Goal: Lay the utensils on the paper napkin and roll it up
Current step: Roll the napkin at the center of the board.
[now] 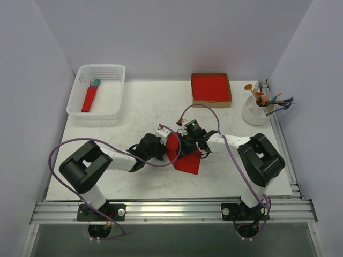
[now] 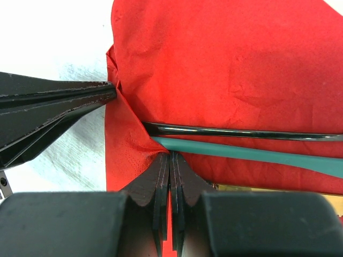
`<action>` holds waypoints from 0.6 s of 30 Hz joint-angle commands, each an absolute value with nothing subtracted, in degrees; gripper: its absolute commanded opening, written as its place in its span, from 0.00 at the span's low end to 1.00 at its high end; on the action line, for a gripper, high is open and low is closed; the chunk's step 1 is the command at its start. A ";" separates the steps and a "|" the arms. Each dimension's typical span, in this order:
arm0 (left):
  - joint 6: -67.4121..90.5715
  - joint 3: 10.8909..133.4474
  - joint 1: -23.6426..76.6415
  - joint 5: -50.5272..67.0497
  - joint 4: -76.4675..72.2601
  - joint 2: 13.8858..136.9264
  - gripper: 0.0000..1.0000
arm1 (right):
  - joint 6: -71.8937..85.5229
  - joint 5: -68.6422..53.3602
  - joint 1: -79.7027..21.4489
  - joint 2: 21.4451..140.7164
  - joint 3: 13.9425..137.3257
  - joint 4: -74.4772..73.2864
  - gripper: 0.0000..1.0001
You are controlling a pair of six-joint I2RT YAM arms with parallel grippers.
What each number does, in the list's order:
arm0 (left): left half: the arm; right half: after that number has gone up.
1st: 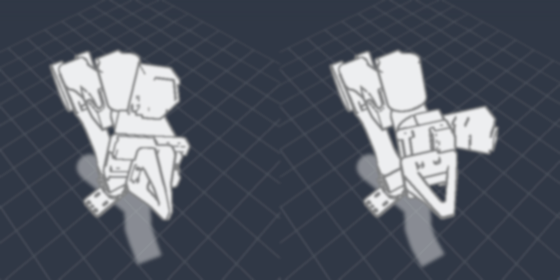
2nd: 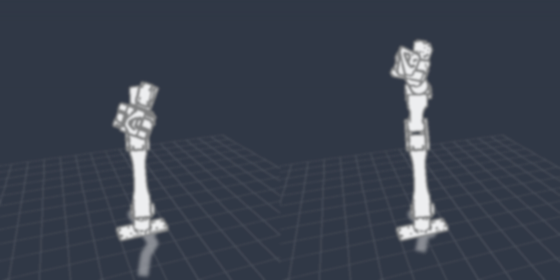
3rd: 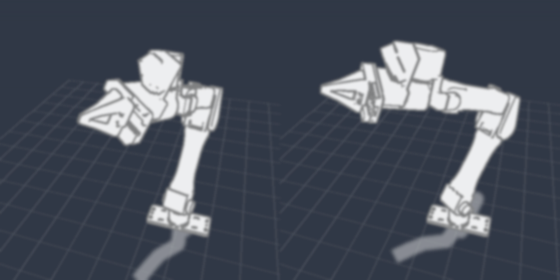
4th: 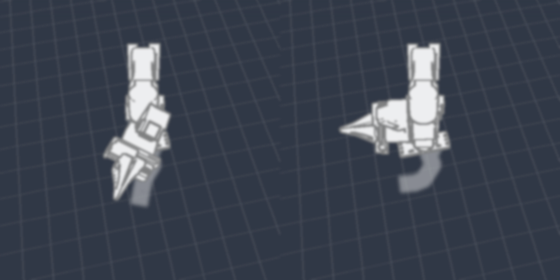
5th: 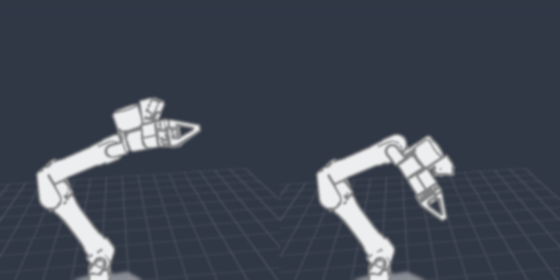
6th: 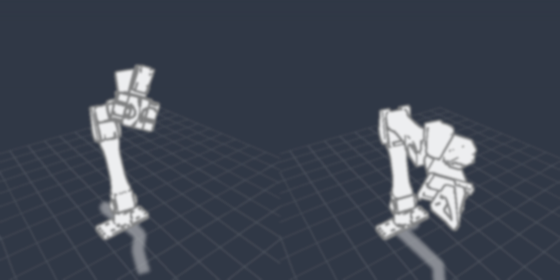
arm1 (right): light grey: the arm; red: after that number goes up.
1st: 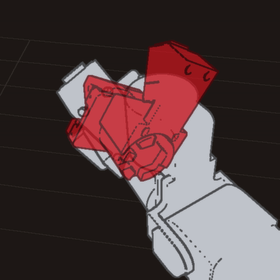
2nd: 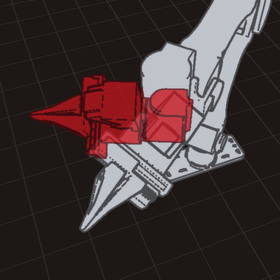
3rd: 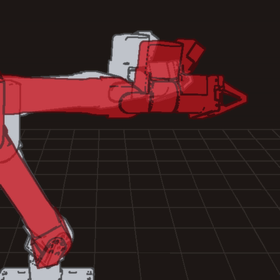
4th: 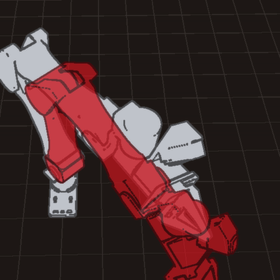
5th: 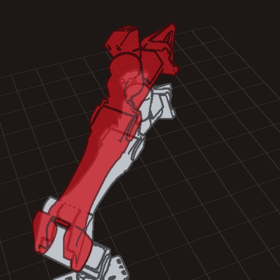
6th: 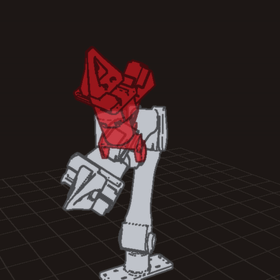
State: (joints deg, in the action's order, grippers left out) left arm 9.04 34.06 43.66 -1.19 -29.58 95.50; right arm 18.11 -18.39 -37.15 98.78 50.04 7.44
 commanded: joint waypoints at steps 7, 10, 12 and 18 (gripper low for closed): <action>9.67 35.33 43.59 -1.14 -27.60 95.45 0.06 | 20.03 -14.68 -36.65 93.79 52.03 1.23 0.14; 9.67 35.51 43.77 -1.84 -26.46 95.54 0.06 | 20.74 -14.41 -36.65 92.03 52.12 1.41 0.17; 9.67 35.77 43.94 -2.28 -26.19 95.45 0.06 | 21.36 -14.41 -36.65 90.18 51.94 1.49 0.19; 9.67 36.38 44.12 -2.46 -25.05 95.36 0.06 | 22.76 -18.80 -36.91 86.84 50.10 3.33 0.18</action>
State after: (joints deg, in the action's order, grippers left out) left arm 9.34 34.72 43.83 -1.74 -28.23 95.50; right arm 21.39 -16.27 -37.10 89.52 50.46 2.85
